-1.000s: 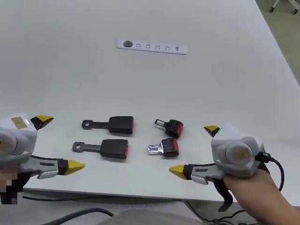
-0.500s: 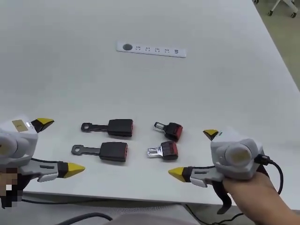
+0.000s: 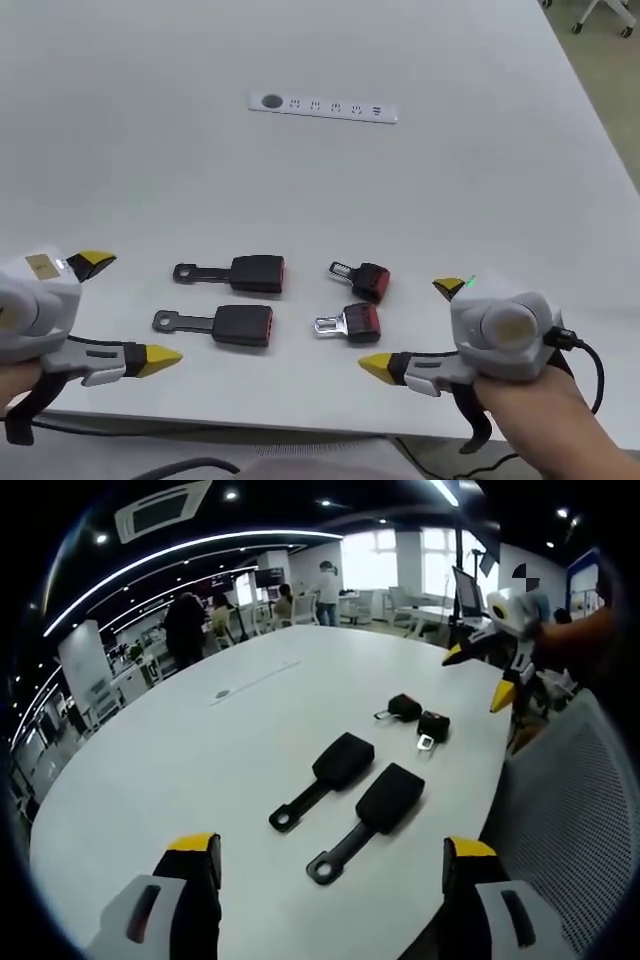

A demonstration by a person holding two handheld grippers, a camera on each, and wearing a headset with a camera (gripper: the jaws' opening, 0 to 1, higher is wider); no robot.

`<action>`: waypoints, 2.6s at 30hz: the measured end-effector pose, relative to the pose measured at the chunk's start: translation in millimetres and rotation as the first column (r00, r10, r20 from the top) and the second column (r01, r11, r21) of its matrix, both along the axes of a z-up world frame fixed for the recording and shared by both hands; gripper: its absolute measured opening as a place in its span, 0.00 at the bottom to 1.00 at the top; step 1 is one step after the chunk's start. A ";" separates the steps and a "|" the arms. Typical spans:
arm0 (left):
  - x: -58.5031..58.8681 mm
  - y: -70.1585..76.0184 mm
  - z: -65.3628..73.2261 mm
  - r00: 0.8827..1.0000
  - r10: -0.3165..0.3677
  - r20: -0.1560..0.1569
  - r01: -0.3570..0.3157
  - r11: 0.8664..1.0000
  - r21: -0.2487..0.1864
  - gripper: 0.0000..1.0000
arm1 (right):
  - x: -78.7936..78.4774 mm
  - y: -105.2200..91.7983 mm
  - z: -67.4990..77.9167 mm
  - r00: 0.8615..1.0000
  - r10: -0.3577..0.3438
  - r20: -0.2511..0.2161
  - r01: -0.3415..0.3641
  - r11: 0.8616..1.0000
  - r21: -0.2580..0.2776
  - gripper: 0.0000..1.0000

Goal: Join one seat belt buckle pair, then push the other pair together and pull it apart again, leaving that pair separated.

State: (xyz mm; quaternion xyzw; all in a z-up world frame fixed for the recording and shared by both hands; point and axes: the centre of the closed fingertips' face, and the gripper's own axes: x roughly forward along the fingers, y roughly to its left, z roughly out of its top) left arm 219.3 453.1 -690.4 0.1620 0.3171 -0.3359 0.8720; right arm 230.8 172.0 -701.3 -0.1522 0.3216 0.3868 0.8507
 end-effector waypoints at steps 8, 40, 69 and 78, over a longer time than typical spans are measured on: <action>3.1 7.8 -1.5 1.000 0.018 0.006 -0.018 1.000 0.004 0.94 | -0.3 -3.5 -2.8 1.000 -0.003 -0.005 0.003 1.000 -0.005 0.89; -6.4 -24.5 -2.1 0.992 -0.124 0.009 0.123 0.992 0.026 0.64 | -14.7 14.7 -5.4 0.992 0.125 -0.020 -0.126 0.992 -0.017 0.52; 2.5 -71.8 -34.4 0.941 -0.337 -0.046 0.339 0.938 0.076 0.43 | -0.8 34.4 -18.7 0.949 0.315 -0.008 -0.314 0.944 -0.104 0.49; 8.8 -69.6 -46.1 0.903 -0.420 -0.095 0.430 0.892 0.138 0.41 | 6.0 31.3 -32.6 0.910 0.413 -0.039 -0.413 0.892 -0.182 0.39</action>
